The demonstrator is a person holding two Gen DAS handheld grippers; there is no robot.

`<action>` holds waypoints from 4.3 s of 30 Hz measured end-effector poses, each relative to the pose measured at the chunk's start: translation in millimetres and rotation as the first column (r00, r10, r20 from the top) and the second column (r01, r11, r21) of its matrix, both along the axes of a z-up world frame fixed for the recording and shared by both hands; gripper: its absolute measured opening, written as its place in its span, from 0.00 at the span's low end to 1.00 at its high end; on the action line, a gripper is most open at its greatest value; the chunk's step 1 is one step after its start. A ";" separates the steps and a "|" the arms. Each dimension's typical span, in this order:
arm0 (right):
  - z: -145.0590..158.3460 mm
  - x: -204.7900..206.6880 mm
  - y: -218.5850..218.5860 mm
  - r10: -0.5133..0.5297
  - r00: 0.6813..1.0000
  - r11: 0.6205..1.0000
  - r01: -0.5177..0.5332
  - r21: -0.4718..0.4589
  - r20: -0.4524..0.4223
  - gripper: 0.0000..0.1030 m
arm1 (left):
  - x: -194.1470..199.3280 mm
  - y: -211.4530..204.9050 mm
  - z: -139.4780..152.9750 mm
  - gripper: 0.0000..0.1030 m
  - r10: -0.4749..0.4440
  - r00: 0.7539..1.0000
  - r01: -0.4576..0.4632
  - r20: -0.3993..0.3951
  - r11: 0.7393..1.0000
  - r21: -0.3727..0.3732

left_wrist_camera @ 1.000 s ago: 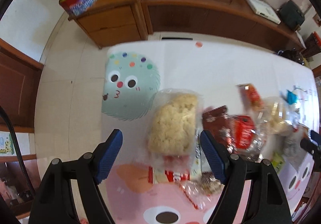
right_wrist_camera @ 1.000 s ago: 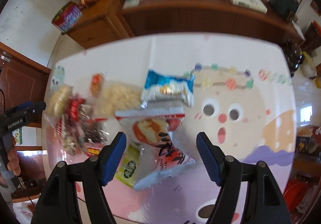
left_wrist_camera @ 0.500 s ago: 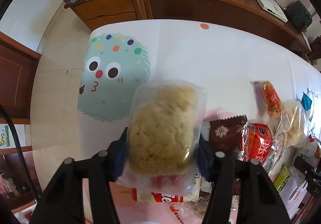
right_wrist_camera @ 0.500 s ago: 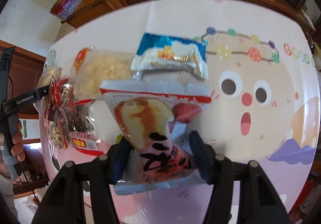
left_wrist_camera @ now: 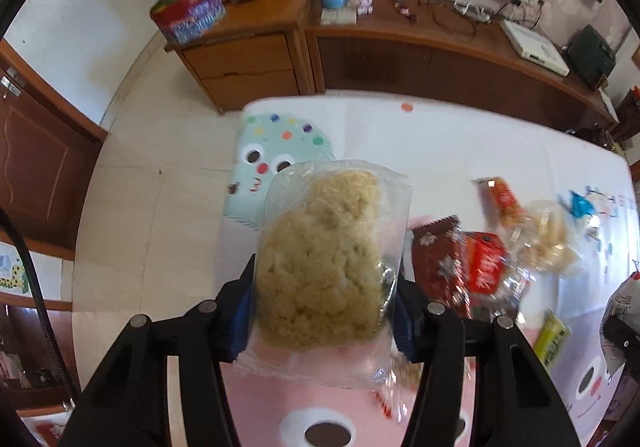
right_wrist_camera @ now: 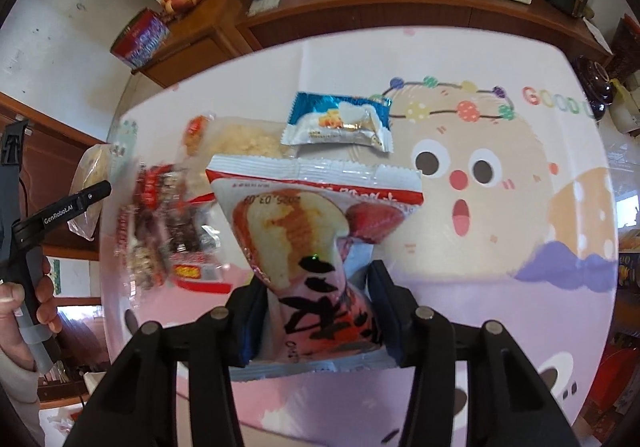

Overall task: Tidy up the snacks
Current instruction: 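Grasp the puffed rice bag with the left gripper while the right grasps a red-printed bread bag, then carry both bags over the white tray and open both grippers to drop them, then move both grippers back toward the snack pile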

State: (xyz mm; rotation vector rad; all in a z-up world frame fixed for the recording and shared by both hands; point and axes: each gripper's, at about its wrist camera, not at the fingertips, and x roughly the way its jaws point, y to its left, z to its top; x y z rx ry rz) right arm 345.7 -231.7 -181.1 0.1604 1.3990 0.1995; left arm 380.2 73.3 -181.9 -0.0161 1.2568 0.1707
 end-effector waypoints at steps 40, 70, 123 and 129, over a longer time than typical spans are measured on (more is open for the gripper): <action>159.0 -298.4 92.1 0.039 0.941 0.999 -0.033 -0.024 0.335 0.47 | -318.4 -61.3 128.3 0.53 -0.253 0.947 0.277 0.196 0.955 -0.103; 115.1 -312.5 100.4 0.032 0.980 0.989 -0.002 -0.149 0.198 0.52 | -332.6 -77.1 86.1 0.71 -0.248 0.967 0.250 0.051 0.967 -0.040; 130.2 -259.0 80.4 -0.036 0.980 0.993 0.056 -0.101 0.197 0.60 | -273.3 -33.2 134.7 0.84 -0.154 0.959 0.159 0.240 0.987 -0.001; 148.4 -223.7 60.2 -0.056 0.969 0.991 0.083 -0.107 0.242 0.60 | -238.3 -22.6 145.9 0.84 -0.130 0.956 0.139 0.264 0.990 -0.016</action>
